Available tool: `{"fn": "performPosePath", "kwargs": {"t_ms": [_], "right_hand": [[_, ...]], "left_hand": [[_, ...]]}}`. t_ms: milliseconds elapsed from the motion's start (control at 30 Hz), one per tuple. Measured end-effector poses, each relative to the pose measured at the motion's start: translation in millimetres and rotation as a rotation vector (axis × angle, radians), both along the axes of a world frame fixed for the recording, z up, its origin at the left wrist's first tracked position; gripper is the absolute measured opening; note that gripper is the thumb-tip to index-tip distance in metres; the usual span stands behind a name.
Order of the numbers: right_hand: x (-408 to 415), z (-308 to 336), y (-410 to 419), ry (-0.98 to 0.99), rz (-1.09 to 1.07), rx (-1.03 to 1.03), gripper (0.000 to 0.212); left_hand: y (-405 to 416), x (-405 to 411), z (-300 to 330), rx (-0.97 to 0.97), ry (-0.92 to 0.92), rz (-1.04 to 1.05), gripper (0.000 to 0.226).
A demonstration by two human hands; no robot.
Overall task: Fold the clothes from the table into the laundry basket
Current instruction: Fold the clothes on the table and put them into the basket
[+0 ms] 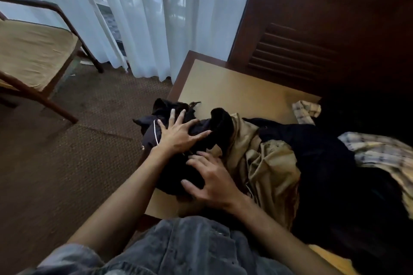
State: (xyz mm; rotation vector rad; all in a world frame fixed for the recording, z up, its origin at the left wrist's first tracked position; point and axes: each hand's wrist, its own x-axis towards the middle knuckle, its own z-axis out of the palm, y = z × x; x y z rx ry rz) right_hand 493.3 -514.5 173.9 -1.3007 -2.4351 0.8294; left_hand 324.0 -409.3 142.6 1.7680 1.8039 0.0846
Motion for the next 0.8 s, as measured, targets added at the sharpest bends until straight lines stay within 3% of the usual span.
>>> {"fn": "performPosePath", "kwargs": {"t_ms": [67, 133, 233, 333, 467, 600, 800], "right_hand": [[29.9, -10.5, -31.5, -0.157, -0.037, 0.033, 0.081], [60.8, -35.9, -51.2, -0.328, -0.059, -0.065, 0.095], [81.8, -67.5, -57.0, -0.399, -0.098, -0.155, 0.089], [76.2, -76.1, -54.1, -0.233, -0.194, -0.042, 0.061], [69.7, -29.4, -34.6, 0.016, -0.388, -0.074, 0.029], [104.2, 38.6, 3.4, 0.103, -0.553, -0.097, 0.021], [177.1, 124.1, 23.7, 0.143, -0.82, 0.294, 0.026]], "left_hand": [[-1.3, -0.2, -12.5, 0.022, 0.071, -0.025, 0.077], [-2.6, -3.4, -11.2, 0.029, 0.08, -0.053, 0.073], [-9.9, -7.0, -8.7, 0.036, 0.075, -0.053, 0.074], [-25.4, -11.9, -8.6, 0.065, 0.079, 0.013, 0.074], [-46.0, -22.0, -10.5, 0.077, 0.059, 0.115, 0.072], [-63.6, -37.3, -9.5, 0.075, 0.004, 0.283, 0.07], [-87.3, -50.6, -16.1, 0.076, 0.024, 0.342, 0.067]]}}
